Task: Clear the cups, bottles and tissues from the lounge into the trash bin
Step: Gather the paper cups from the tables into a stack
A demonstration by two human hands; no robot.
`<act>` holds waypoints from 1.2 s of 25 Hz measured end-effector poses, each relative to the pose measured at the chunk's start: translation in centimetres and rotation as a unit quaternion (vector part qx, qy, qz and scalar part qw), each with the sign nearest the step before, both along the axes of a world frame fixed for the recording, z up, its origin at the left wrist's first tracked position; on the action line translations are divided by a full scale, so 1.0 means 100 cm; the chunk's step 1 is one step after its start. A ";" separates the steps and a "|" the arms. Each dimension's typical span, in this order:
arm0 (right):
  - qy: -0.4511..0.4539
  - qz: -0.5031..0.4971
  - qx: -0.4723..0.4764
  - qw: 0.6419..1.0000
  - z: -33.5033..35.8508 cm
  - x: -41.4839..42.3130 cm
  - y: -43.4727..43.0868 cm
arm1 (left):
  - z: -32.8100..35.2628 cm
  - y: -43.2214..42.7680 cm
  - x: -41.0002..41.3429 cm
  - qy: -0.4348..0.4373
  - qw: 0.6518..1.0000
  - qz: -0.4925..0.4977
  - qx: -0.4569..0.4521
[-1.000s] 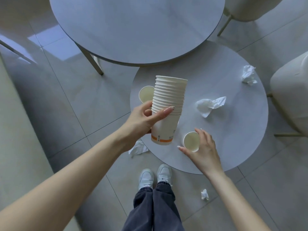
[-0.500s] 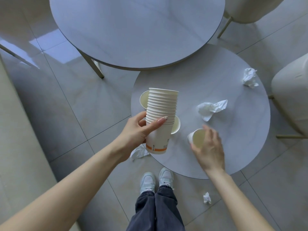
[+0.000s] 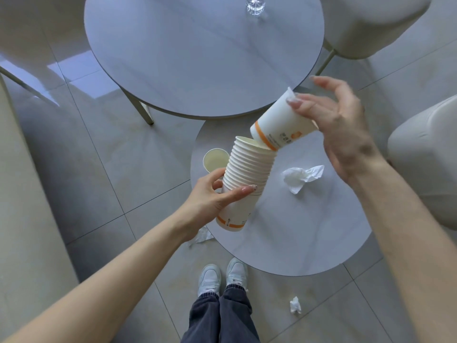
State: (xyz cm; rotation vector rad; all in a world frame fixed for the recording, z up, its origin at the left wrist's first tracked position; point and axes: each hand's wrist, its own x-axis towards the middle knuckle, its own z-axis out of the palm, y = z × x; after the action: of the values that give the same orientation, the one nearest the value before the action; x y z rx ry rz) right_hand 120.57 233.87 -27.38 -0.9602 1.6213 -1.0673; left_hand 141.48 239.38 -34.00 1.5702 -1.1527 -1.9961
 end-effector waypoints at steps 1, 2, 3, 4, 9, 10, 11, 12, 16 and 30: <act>0.001 0.029 0.017 0.999 -0.001 0.002 -0.001 | 0.001 -0.001 0.001 0.001 1.000 -0.002 -0.004; 0.002 0.054 0.033 0.998 -0.002 0.005 -0.001 | 0.001 -0.001 0.002 0.002 1.000 -0.004 -0.007; 0.003 0.076 0.048 0.996 -0.003 0.010 -0.001 | 0.001 -0.002 0.003 0.004 1.000 -0.006 -0.009; 0.004 0.094 0.060 0.994 -0.005 0.015 0.000 | 0.001 -0.001 0.005 0.007 1.000 -0.006 -0.011; -0.016 0.133 0.090 0.987 -0.018 0.037 0.006 | 0.004 -0.001 0.011 0.016 1.000 -0.001 -0.017; -0.022 0.140 0.094 0.985 -0.021 0.040 0.007 | 0.004 -0.001 0.012 0.016 1.000 -0.001 -0.015; -0.027 0.141 0.097 0.985 -0.024 0.042 0.008 | 0.004 -0.001 0.013 0.015 1.000 -0.001 -0.013; -0.032 0.140 0.099 0.985 -0.027 0.045 0.009 | 0.003 -0.002 0.015 0.014 1.000 -0.001 -0.012; -0.043 0.136 0.092 0.986 -0.037 0.054 0.015 | -0.001 -0.002 0.023 0.019 1.000 0.002 -0.009; 0.399 0.262 0.150 0.866 -0.175 0.063 0.089 | -0.025 0.015 0.056 -0.005 0.998 0.066 0.016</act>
State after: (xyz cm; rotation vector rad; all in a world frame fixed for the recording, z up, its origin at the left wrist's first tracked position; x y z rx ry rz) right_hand 126.82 242.76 -44.90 -1.6230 1.9040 0.0041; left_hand 147.05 240.89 -36.52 1.6300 -0.9992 -1.9318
